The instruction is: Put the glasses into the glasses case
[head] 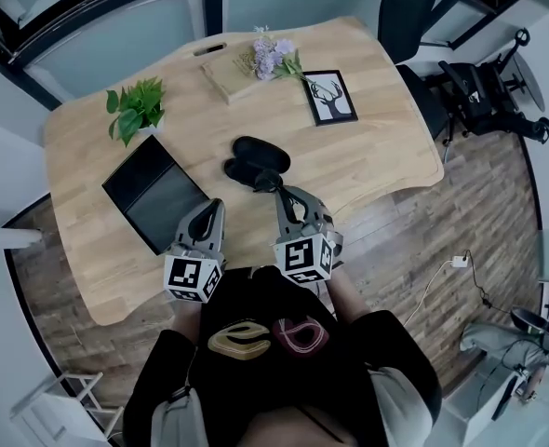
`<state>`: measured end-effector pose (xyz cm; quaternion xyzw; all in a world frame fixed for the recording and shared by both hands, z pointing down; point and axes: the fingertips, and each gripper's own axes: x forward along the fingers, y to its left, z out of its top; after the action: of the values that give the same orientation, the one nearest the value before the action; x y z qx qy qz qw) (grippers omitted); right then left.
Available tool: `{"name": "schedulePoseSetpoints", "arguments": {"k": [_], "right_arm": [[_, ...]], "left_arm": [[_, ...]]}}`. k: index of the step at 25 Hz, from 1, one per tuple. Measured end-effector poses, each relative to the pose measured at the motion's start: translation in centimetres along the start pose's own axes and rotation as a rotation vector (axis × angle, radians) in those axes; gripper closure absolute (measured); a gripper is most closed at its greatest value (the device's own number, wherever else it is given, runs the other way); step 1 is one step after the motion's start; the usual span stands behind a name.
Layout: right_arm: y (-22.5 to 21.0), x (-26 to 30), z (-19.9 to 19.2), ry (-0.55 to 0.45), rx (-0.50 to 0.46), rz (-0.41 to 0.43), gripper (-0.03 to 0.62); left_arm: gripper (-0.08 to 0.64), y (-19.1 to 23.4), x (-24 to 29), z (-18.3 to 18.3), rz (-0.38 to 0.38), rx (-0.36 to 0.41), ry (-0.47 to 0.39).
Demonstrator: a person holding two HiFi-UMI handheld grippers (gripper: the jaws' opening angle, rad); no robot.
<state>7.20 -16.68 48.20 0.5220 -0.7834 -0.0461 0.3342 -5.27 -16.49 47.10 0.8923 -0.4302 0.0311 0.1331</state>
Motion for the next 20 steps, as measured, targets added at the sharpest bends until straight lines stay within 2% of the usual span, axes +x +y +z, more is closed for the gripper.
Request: {"name": "schedulePoseSetpoints", "arguments": {"k": [10, 20], "right_arm": [[-0.8, 3.6, 1.1, 0.053, -0.092, -0.008, 0.58], [-1.5, 6.3, 0.4, 0.079, -0.179, 0.061, 0.58]], "left_arm": [[0.541, 1.5, 0.3, 0.8, -0.018, -0.015, 0.011], [0.541, 2.0, 1.0, 1.8, 0.061, -0.019, -0.009]]}}
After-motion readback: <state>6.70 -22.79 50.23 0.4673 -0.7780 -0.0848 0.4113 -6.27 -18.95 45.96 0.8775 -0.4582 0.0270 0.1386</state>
